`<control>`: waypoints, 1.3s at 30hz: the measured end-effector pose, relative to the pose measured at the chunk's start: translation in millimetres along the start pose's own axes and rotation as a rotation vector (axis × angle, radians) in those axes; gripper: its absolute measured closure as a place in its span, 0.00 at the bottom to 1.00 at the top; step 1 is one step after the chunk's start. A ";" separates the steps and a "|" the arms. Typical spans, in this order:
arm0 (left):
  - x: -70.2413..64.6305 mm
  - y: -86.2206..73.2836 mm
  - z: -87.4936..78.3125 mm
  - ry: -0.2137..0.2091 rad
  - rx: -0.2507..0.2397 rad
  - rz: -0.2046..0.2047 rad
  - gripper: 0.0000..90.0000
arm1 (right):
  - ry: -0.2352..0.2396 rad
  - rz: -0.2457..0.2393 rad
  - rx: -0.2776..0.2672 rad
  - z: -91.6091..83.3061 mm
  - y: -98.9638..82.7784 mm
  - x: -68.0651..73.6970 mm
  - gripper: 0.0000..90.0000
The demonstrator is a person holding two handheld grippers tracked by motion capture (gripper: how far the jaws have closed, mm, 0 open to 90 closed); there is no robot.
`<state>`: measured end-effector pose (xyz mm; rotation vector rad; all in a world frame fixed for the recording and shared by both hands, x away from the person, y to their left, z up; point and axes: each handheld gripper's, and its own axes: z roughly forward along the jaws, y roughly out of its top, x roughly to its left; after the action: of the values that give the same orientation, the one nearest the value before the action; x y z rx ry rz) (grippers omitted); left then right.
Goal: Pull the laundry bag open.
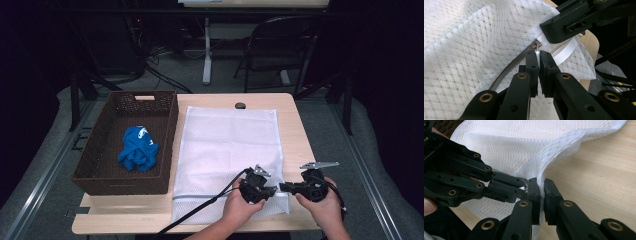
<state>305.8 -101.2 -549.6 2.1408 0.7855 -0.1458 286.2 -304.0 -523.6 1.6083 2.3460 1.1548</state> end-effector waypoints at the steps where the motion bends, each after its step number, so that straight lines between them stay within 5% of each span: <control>1: -0.2 -0.1 0.0 0.000 -0.003 -0.006 0.96 | -0.001 -0.001 0.000 0.0 0.1 0.3 0.95; 19: 6.5 -9.5 -11.4 0.053 0.003 -0.016 0.96 | -0.037 -0.002 -0.015 -4.6 -0.6 -3.4 0.96; 39: 11.7 -19.7 -29.3 0.065 -0.013 -0.038 0.96 | -0.064 0.006 -0.015 -7.1 -2.4 -8.4 0.96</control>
<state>298.9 -64.7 -548.0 2.1281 0.8629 -0.0917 285.0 -315.2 -522.8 1.6239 2.2893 1.1021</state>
